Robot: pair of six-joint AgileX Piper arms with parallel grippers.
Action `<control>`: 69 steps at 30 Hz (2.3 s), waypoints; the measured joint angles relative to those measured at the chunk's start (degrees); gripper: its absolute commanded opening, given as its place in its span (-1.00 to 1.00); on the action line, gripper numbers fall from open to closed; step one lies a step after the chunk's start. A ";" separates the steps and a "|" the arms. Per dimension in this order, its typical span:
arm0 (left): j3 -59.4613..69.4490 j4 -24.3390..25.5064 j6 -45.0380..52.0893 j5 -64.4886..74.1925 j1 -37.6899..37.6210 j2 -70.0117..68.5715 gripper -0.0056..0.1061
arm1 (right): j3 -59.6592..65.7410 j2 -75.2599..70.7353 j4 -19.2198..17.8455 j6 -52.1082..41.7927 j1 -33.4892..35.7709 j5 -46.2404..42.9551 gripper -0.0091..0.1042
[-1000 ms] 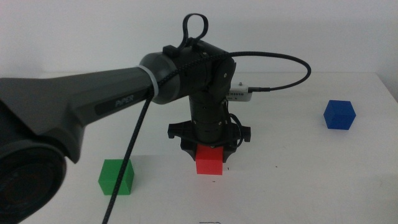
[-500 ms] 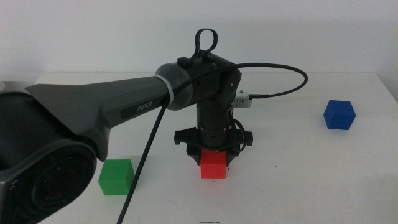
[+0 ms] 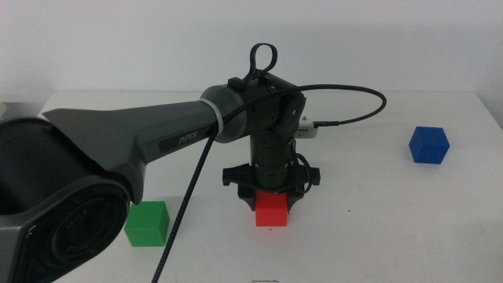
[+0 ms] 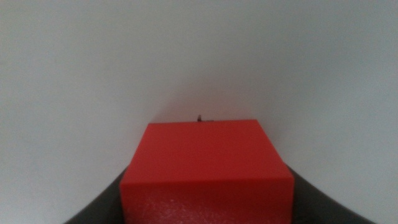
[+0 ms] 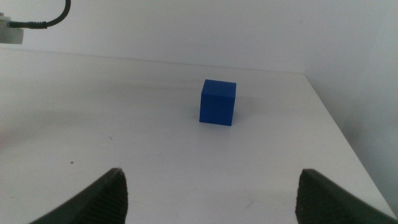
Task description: Stack red cubes first, then green, then blue cubes in a specific spot.
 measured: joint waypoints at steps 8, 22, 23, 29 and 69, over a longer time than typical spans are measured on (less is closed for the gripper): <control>-0.06 -0.78 0.00 -0.67 0.00 0.05 -0.93 | 0.00 0.00 0.00 0.00 0.00 0.00 0.62; -0.10 -0.82 0.48 0.64 -0.02 0.05 -0.89 | 0.00 0.00 0.00 0.00 0.00 0.00 0.62; -0.10 -0.82 0.63 0.68 -0.02 0.05 -0.86 | 0.00 0.00 0.00 0.00 0.00 0.00 0.62; -0.10 -1.27 2.03 0.80 -0.02 0.05 -0.55 | 0.00 0.00 0.00 0.00 0.00 0.00 0.62; -9.35 14.00 12.01 9.47 1.46 -21.44 0.77 | 0.00 0.00 0.00 0.00 0.00 0.00 0.62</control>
